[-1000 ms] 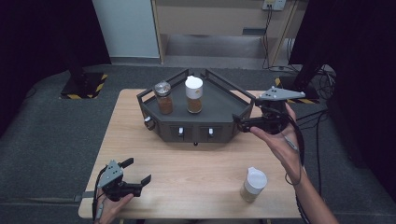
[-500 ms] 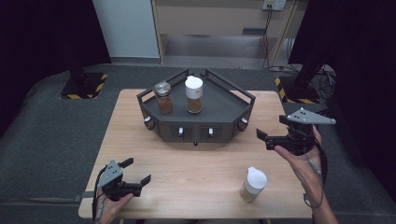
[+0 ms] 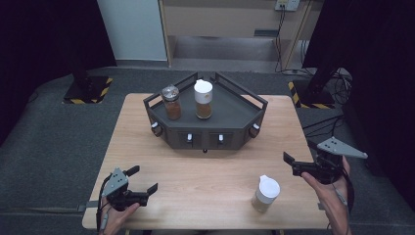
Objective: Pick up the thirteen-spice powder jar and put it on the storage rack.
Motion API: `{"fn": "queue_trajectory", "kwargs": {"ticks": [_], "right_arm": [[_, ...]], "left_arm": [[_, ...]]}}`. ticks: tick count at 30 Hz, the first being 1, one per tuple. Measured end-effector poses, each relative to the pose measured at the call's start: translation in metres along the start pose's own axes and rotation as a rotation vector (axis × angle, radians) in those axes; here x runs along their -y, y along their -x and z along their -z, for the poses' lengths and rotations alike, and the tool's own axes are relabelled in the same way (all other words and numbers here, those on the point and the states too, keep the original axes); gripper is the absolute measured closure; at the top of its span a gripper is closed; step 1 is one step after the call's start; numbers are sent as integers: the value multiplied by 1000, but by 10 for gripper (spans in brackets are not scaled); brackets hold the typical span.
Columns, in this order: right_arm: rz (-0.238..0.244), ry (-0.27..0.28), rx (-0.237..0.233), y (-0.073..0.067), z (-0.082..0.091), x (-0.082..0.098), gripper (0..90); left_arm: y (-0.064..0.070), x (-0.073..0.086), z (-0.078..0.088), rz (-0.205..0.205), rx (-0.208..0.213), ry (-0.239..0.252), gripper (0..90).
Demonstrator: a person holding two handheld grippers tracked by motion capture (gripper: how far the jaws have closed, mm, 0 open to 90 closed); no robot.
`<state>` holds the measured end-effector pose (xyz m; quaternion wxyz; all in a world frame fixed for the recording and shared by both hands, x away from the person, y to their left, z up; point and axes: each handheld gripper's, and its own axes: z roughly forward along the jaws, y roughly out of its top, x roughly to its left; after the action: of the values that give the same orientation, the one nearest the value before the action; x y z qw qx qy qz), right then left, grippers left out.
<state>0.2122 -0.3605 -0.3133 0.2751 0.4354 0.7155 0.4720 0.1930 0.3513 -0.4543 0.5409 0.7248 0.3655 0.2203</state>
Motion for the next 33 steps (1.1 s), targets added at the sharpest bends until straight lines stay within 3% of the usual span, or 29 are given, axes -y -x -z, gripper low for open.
{"fn": "queue_trajectory", "kwargs": {"ticks": [9,18,33], "right_arm": [[-25,12,55,3,9,38,19],[-59,-3,61,4,5,71,19],[-77,-33,71,-3,-5,98,21]], "left_arm": [[0,0,0,1,-1,1,19],[0,0,0,2,-1,1,18],[-1,1,0,6,-1,5,19]]}}
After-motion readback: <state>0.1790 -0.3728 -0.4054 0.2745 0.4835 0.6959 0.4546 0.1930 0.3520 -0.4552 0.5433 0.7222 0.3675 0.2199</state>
